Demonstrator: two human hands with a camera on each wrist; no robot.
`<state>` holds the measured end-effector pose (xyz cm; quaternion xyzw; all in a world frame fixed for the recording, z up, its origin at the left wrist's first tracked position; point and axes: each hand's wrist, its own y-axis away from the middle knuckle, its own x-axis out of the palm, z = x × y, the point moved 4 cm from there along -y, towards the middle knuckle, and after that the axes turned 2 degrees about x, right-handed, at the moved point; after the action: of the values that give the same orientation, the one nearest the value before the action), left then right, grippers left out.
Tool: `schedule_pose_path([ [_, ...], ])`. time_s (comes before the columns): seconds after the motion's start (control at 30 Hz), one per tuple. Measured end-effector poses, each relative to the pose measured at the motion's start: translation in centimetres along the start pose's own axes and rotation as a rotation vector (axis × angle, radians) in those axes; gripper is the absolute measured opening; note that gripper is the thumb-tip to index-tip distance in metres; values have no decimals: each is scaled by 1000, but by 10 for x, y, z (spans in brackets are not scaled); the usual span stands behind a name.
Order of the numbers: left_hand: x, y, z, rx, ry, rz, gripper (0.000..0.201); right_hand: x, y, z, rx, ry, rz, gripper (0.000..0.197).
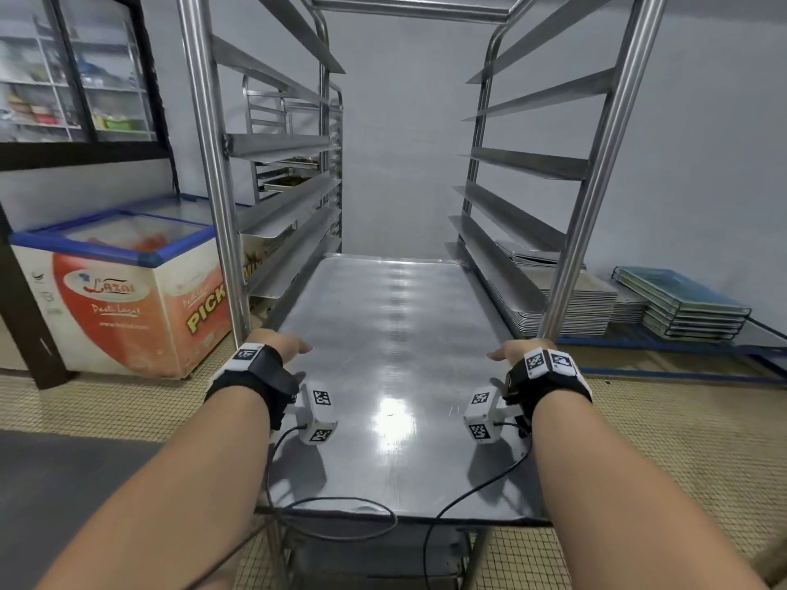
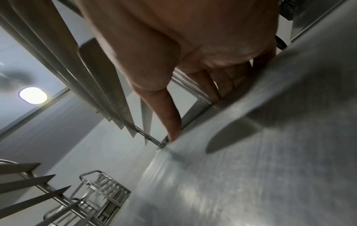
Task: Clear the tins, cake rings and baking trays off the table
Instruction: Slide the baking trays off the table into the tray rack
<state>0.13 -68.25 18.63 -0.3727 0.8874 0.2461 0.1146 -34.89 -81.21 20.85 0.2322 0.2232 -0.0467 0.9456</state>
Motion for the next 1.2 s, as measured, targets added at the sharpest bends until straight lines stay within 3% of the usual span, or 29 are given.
schedule_pose_path([
  [0.17,1,35,-1,166,-200,121,85,-16,29,6,-153,152,-79,67],
  [0.3,0,82,11,250,-356,232,80,-9,57,-1,-219,314,48,83],
  [0.47,-5,135,34,424,-462,303,65,-6,94,-28,-377,448,113,75],
  [0.53,-4,153,51,477,-467,373,84,-8,111,-44,-455,452,158,71],
  [0.63,-2,167,77,601,-556,396,115,-7,131,-74,-569,427,256,87],
  [0.73,4,165,94,710,-739,287,100,2,145,-102,-654,446,356,99],
  [0.83,13,167,91,821,-880,186,76,14,141,-119,-790,632,225,119],
  [0.97,22,160,91,854,-988,173,77,28,134,-125,-960,888,-12,76],
  [1.2,31,138,72,846,-943,156,74,37,117,-108,-976,861,-59,64],
])
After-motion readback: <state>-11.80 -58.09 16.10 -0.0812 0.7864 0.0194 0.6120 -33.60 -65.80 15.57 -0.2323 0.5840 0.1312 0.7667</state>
